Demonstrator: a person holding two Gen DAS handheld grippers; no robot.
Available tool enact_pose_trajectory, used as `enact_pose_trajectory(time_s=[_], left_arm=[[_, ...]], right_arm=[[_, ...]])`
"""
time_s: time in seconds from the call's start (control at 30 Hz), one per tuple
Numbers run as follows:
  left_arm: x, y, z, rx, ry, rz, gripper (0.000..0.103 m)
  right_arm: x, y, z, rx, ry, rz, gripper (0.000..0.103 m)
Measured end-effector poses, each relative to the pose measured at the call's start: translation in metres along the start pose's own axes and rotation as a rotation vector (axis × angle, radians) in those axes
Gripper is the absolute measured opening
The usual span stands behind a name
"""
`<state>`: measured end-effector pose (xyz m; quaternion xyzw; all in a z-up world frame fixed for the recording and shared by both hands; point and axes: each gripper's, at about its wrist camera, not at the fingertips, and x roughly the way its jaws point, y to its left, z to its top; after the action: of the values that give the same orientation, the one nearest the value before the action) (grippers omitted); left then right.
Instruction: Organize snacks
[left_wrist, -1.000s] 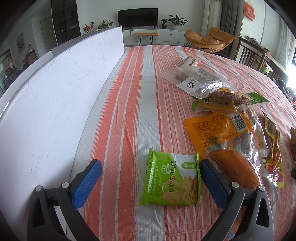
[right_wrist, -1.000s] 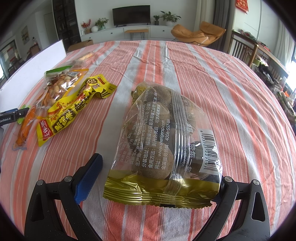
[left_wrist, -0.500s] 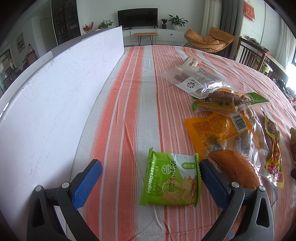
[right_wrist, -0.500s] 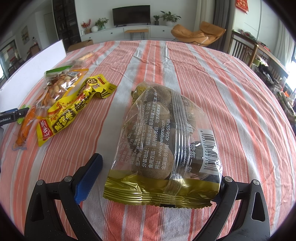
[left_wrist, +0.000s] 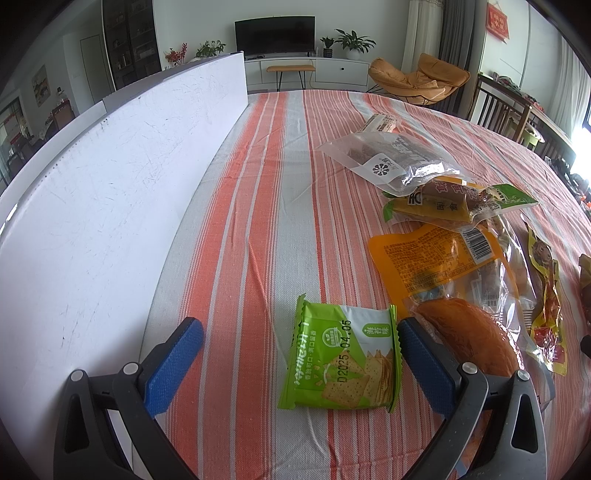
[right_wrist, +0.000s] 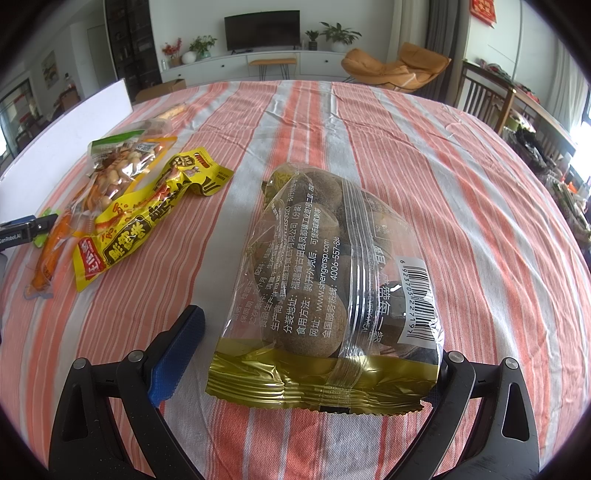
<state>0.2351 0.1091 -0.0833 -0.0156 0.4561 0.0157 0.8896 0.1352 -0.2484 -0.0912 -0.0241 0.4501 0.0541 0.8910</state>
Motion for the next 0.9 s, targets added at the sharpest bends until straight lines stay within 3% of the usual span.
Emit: enact_pose_trajectory(time_s=[0.63, 0.77, 0.9], left_arm=[[-0.005, -0.002, -0.005, 0.01, 0.019, -0.011, 0.103], [-0.009, -0.003, -0.002, 0.084, 0.206, -0.101, 0.103], [-0.017, 0.011, 0.0, 0.013, 0.26, -0.278, 0.103]], right_arm=[[0.0, 0.0, 0.0, 0.0, 0.0, 0.0, 0.1], [0.0, 0.0, 0.0, 0.0, 0.0, 0.001, 0.1], [-0.001, -0.001, 0.0, 0.001, 0.0, 0.003, 0.1]])
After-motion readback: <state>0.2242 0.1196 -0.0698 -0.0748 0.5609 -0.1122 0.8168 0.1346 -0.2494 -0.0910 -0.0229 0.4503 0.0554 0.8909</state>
